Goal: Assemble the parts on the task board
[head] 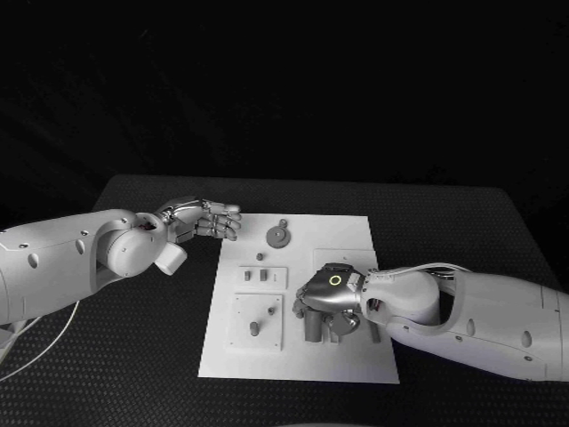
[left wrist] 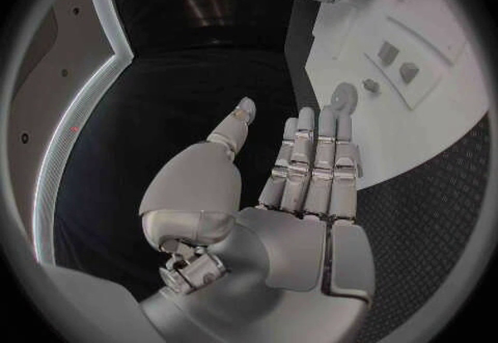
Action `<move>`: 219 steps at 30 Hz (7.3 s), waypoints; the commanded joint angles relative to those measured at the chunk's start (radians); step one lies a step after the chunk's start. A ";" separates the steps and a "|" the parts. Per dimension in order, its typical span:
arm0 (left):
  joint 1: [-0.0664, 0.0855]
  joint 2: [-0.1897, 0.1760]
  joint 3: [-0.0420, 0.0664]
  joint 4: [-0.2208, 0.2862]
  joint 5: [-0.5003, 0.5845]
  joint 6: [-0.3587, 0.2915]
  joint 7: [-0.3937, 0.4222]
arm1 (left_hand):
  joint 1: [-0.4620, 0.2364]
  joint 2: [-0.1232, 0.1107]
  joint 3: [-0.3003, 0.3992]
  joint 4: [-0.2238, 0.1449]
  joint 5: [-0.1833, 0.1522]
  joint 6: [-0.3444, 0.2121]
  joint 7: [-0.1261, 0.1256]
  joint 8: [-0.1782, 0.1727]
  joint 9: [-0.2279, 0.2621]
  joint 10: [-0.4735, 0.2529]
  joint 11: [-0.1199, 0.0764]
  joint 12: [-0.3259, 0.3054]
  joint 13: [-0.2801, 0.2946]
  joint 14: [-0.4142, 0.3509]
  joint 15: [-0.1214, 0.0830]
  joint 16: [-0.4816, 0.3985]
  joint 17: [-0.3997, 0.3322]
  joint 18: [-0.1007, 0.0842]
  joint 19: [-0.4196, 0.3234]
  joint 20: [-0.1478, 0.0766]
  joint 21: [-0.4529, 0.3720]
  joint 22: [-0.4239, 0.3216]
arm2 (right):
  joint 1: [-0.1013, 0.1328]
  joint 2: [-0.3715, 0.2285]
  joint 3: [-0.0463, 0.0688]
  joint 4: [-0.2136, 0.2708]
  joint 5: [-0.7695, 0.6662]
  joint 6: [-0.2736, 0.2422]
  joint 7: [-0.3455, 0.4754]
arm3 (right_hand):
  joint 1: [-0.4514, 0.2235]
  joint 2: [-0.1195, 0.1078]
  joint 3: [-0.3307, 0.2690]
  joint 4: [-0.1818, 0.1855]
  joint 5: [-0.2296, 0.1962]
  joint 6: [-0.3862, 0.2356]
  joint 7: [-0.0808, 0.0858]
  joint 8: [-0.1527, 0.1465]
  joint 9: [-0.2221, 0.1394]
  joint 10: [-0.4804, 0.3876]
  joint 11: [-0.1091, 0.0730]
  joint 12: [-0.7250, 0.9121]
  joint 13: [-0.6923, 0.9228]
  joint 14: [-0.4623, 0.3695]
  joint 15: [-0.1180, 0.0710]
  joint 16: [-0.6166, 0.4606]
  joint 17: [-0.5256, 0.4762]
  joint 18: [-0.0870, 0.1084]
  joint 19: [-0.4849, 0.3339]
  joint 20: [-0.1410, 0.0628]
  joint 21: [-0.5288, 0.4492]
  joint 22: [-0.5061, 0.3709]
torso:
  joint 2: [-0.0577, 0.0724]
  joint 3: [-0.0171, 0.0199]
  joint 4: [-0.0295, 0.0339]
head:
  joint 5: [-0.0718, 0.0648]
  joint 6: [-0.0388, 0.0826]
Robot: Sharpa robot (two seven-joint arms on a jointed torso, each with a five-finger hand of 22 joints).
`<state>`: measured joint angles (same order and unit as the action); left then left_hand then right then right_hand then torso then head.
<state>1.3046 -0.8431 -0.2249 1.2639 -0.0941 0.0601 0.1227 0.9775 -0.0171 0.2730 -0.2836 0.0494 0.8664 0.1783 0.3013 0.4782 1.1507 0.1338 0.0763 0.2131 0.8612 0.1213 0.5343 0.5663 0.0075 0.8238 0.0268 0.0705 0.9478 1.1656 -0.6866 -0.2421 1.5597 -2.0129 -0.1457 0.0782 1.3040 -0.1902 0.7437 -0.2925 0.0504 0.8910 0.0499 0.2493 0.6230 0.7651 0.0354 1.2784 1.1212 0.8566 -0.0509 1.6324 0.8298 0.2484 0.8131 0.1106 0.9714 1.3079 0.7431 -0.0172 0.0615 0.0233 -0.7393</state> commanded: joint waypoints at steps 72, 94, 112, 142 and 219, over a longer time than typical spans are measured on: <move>0.001 0.001 0.000 -0.004 0.000 0.034 0.003 | -0.009 0.001 0.004 -0.004 0.000 -0.007 -0.001 -0.004 0.001 -0.001 -0.004 0.001 0.002 0.002 0.001 -0.005 0.003 0.006 -0.001 -0.003 0.002 -0.001 | -0.004 -0.037 -0.005 0.042 -0.025 -0.018 0.017 | -0.028 -0.030 -0.001 0.002 -0.002 0.019 0.017 0.025 -0.013 -0.041 0.014 0.059 -0.047 -0.041 0.010 0.037 -0.033 0.013 -0.011 0.003 0.007 0.013 | 0.001 -0.0003 0.0005 | -0.003 0.002; 0.001 0.000 0.000 -0.004 0.000 0.034 0.001 | -0.010 0.001 0.004 -0.004 0.000 -0.007 -0.001 -0.004 0.001 -0.002 -0.004 0.000 0.002 0.002 0.001 -0.005 0.004 0.006 -0.001 -0.003 0.002 0.000 | -0.004 -0.052 -0.005 0.041 0.024 -0.111 0.035 | -0.094 0.056 -0.002 0.011 -0.002 0.101 0.039 0.053 -0.007 -0.017 0.006 0.081 -0.074 -0.014 0.004 0.047 -0.042 0.013 0.018 -0.007 0.021 0.009 | 0.000 0.0001 0.0010 | -0.001 0.004; 0.001 -0.001 -0.001 -0.004 0.000 0.037 0.000 | -0.011 0.000 0.003 -0.004 0.000 -0.008 -0.001 -0.004 0.001 -0.002 -0.003 0.000 0.002 0.002 0.002 -0.006 0.004 0.006 -0.002 -0.003 0.002 0.000 | 0.001 -0.073 -0.005 0.063 0.054 -0.117 0.053 | -0.100 0.076 0.002 0.006 -0.002 0.107 0.039 0.052 -0.008 -0.018 0.004 0.084 -0.081 -0.010 0.001 0.048 -0.041 0.013 0.022 -0.011 0.024 0.009 | 0.001 0.0003 -0.0005 | 0.002 0.004; 0.000 0.003 -0.001 -0.007 0.001 0.046 -0.002 | -0.014 0.000 0.001 -0.004 0.000 -0.009 -0.001 -0.004 0.001 -0.003 -0.003 0.000 0.002 0.001 0.002 -0.006 0.004 0.006 -0.002 -0.003 0.002 -0.001 | 0.036 -0.077 -0.005 0.084 0.090 -0.024 0.057 | -0.095 0.072 0.005 0.002 -0.002 0.105 0.039 0.049 -0.009 -0.022 0.003 0.085 -0.086 -0.012 -0.001 0.046 -0.040 0.013 0.018 -0.013 0.022 0.009 | 0.001 0.0002 -0.0011 | -0.002 0.001; 0.000 0.004 -0.001 -0.007 0.012 0.047 -0.006 | -0.015 0.000 -0.002 -0.005 0.000 -0.009 -0.001 -0.004 0.001 -0.004 -0.003 0.000 0.003 0.000 0.002 -0.008 0.006 0.006 -0.004 -0.003 0.002 -0.001 | 0.010 -0.028 -0.005 0.042 0.011 -0.012 0.021 | -0.023 0.042 0.071 0.001 -0.002 0.075 0.034 0.028 -0.010 -0.068 0.016 0.089 -0.110 -0.056 0.009 0.039 -0.053 0.013 -0.023 0.006 0.002 0.008 | 0.000 -0.0003 0.0002 | -0.001 0.003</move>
<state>1.3044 -0.8404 -0.2266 1.2544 -0.0882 0.0920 0.1108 0.9701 -0.0176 0.2756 -0.2862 0.0494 0.8664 0.1783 0.3013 0.4783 1.1507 0.1338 0.0763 0.2146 0.8612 0.1213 0.5302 0.5704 0.0075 0.8238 0.0268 0.0705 0.9479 1.1780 -0.7163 -0.2474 1.6027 -1.9887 -0.1597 0.0984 1.2773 -0.1422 0.8090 -0.2910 0.0462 0.9485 0.0723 0.2726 0.6096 0.7023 0.0518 1.3623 1.0121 0.8090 -0.0430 1.6555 0.7780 0.2484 0.7933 0.1162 0.9741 1.3073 0.7436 -0.0170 0.0614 0.0225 -0.7354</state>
